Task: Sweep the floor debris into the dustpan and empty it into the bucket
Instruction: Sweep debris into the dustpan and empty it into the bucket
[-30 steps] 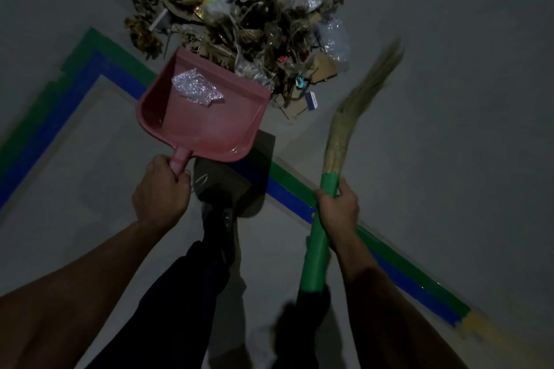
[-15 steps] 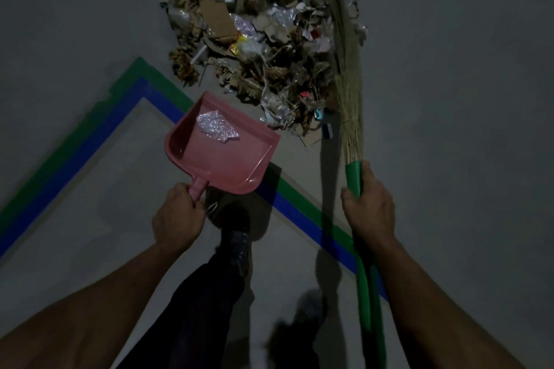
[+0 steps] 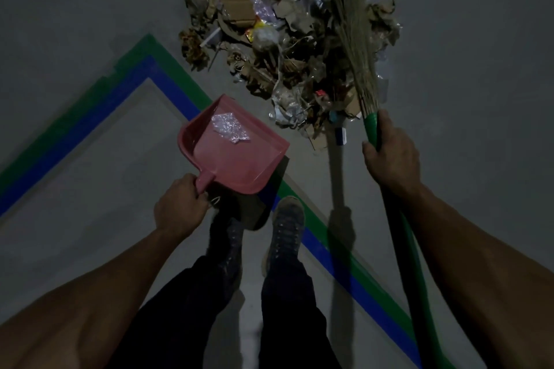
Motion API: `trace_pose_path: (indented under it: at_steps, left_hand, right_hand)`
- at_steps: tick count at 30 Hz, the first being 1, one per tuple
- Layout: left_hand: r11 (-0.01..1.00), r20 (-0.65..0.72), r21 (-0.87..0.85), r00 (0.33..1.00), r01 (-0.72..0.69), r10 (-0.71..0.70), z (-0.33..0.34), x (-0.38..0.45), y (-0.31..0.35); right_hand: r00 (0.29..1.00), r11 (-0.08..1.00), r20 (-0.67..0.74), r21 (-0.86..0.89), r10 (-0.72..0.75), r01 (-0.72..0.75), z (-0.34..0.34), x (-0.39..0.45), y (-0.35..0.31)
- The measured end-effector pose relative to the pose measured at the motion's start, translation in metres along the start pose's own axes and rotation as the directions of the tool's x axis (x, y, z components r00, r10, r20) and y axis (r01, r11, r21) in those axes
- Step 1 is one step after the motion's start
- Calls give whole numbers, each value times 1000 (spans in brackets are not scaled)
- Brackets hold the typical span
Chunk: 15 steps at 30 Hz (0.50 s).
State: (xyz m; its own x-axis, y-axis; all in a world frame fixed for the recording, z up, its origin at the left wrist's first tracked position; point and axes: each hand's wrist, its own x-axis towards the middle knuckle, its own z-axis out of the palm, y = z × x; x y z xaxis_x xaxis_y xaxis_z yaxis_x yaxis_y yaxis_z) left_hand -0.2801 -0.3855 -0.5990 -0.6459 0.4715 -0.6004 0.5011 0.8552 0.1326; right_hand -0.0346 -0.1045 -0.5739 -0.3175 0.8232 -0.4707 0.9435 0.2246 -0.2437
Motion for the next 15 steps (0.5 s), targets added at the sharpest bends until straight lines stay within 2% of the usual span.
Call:
trace_pose_path:
  at_steps: [6, 15]
  left_hand:
    - [1000, -21, -9, 999, 30, -30, 40, 28, 9]
    - [995, -25, -98, 999, -34, 32, 58, 65, 25]
  right_hand:
    - [1000, 1000, -20, -25, 16, -17, 2, 70, 29]
    - [989, 999, 140, 25, 41, -45, 6, 125, 33]
